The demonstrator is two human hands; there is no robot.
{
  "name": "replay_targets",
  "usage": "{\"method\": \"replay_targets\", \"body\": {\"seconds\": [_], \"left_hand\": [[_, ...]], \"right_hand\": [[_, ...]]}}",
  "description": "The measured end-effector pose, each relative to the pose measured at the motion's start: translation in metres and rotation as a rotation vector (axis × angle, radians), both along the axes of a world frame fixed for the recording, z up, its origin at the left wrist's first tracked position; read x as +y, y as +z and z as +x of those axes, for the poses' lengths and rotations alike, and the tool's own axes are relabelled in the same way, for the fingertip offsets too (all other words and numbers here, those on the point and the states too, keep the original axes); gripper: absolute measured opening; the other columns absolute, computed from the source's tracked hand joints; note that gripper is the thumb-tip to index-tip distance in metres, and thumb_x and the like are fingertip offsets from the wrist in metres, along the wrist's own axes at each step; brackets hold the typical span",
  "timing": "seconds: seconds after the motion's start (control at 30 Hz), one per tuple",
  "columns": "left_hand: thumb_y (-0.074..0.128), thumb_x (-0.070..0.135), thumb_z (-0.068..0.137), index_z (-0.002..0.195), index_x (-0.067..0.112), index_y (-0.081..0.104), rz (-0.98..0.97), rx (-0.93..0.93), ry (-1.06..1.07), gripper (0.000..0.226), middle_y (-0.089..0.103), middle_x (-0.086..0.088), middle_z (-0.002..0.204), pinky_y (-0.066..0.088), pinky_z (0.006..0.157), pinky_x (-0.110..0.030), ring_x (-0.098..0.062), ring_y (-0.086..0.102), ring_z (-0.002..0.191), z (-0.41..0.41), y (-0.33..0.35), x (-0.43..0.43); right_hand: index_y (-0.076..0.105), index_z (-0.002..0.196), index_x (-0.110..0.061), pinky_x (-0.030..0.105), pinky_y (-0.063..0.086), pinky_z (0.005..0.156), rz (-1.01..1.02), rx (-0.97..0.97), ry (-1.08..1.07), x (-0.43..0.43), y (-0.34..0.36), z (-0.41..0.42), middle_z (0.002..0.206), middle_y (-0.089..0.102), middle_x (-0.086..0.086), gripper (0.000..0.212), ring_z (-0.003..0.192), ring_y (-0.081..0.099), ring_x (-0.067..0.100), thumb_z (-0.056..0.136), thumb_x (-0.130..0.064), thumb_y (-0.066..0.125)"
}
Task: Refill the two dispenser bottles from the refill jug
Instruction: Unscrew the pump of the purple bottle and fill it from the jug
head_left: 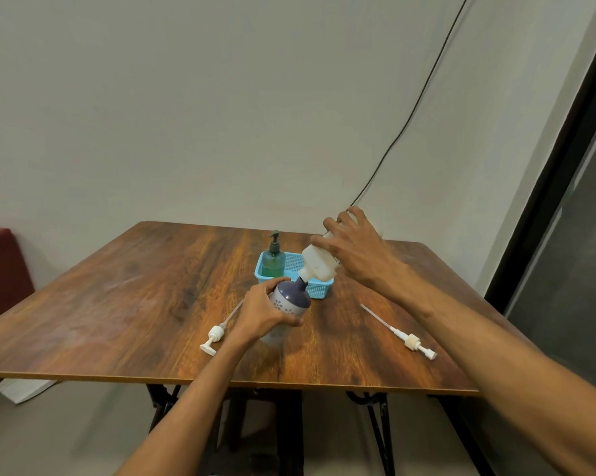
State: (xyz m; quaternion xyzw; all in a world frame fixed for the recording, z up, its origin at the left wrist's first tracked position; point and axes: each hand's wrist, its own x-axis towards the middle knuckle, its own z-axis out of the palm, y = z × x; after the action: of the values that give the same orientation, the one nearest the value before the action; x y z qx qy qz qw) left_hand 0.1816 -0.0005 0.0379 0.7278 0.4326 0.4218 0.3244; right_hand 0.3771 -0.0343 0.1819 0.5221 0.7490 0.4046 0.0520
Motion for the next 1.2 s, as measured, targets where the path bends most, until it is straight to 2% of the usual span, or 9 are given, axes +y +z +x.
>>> {"method": "replay_targets", "body": {"seconds": [0.2, 0.37, 0.5, 0.63, 0.73, 0.8, 0.97, 1.1, 1.2], "left_hand": [[0.096, 0.029, 0.052, 0.124, 0.023, 0.061, -0.012, -0.039, -0.009, 0.081, 0.066, 0.008, 0.114, 0.053, 0.083, -0.022, -0.007, 0.064, 0.100, 0.001, -0.005, 0.002], [0.096, 0.026, 0.054, 0.123, 0.023, 0.060, -0.010, -0.084, -0.009, 0.078, 0.067, 0.008, 0.115, 0.051, 0.080, -0.018, -0.007, 0.064, 0.100, 0.002, -0.009, -0.002], [0.097, 0.026, 0.053, 0.123, 0.024, 0.060, -0.010, -0.122, -0.009, 0.079, 0.068, 0.010, 0.115, 0.058, 0.085, -0.026, -0.006, 0.065, 0.101, 0.004, -0.012, -0.002], [0.097, 0.033, 0.048, 0.118, 0.030, 0.059, 0.007, -0.144, 0.020, 0.079, 0.068, 0.013, 0.113, 0.057, 0.086, -0.028, -0.004, 0.065, 0.101, 0.010, -0.017, -0.002], [0.096, 0.037, 0.045, 0.118, 0.028, 0.060, 0.009, -0.148, 0.043, 0.083, 0.068, 0.012, 0.112, 0.058, 0.086, -0.029, -0.004, 0.065, 0.101, 0.015, -0.020, -0.003], [0.097, 0.031, 0.047, 0.119, 0.025, 0.059, 0.014, -0.147, 0.055, 0.082, 0.067, 0.011, 0.114, 0.057, 0.087, -0.028, -0.005, 0.064, 0.103, 0.019, -0.021, -0.003], [0.098, 0.030, 0.050, 0.123, 0.025, 0.055, 0.014, -0.137, 0.102, 0.085, 0.064, 0.008, 0.121, 0.056, 0.092, -0.030, -0.009, 0.061, 0.110, 0.031, -0.027, 0.001], [0.098, 0.031, 0.050, 0.123, 0.025, 0.054, 0.009, -0.118, 0.118, 0.086, 0.062, 0.007, 0.122, 0.055, 0.095, -0.033, -0.010, 0.060, 0.112, 0.039, -0.033, 0.005], [0.098, 0.031, 0.048, 0.125, 0.025, 0.053, -0.007, -0.114, 0.125, 0.090, 0.061, 0.007, 0.123, 0.054, 0.097, -0.038, -0.011, 0.059, 0.114, 0.042, -0.038, 0.009]], "right_hand": [[0.051, 0.132, -0.031, 0.050, 0.033, 0.101, 0.022, 0.125, 0.005, 0.000, -0.011, 0.011, 0.122, 0.056, 0.008, 0.055, 0.108, 0.054, 0.032, 0.083, -0.024, 0.074], [0.052, 0.134, -0.033, 0.044, 0.040, 0.095, 0.014, 0.331, -0.039, -0.003, -0.036, 0.024, 0.120, 0.060, 0.005, 0.067, 0.104, 0.057, 0.027, 0.074, -0.034, 0.082], [0.055, 0.133, -0.031, 0.038, 0.046, 0.086, -0.070, 0.696, -0.048, -0.007, -0.059, 0.037, 0.114, 0.062, 0.001, 0.072, 0.101, 0.058, 0.026, 0.066, -0.031, 0.083], [0.058, 0.114, -0.034, 0.038, 0.059, 0.066, -0.140, 1.256, 0.017, -0.004, -0.091, 0.046, 0.103, 0.065, -0.008, 0.077, 0.091, 0.065, 0.017, 0.045, -0.019, 0.089], [0.050, 0.113, -0.036, 0.036, 0.061, 0.068, -0.112, 1.473, 0.003, 0.000, -0.118, 0.051, 0.110, 0.062, -0.008, 0.087, 0.096, 0.063, 0.014, 0.037, -0.038, 0.090], [0.046, 0.111, -0.034, 0.034, 0.059, 0.068, -0.069, 1.572, -0.019, 0.001, -0.131, 0.053, 0.110, 0.060, -0.006, 0.086, 0.098, 0.062, 0.016, 0.039, -0.039, 0.093], [0.043, 0.122, -0.024, 0.026, 0.051, 0.077, -0.035, 1.761, -0.006, -0.001, -0.155, 0.055, 0.118, 0.056, -0.002, 0.088, 0.111, 0.056, 0.016, 0.053, -0.016, 0.097], [0.042, 0.123, -0.024, 0.031, 0.052, 0.083, -0.003, 1.796, -0.039, 0.000, -0.167, 0.058, 0.117, 0.055, -0.007, 0.089, 0.112, 0.055, 0.015, 0.053, -0.019, 0.097], [0.040, 0.129, -0.022, 0.021, 0.047, 0.080, -0.007, 1.821, -0.040, 0.000, -0.175, 0.056, 0.118, 0.051, -0.008, 0.091, 0.114, 0.053, 0.013, 0.058, -0.015, 0.096]]}}
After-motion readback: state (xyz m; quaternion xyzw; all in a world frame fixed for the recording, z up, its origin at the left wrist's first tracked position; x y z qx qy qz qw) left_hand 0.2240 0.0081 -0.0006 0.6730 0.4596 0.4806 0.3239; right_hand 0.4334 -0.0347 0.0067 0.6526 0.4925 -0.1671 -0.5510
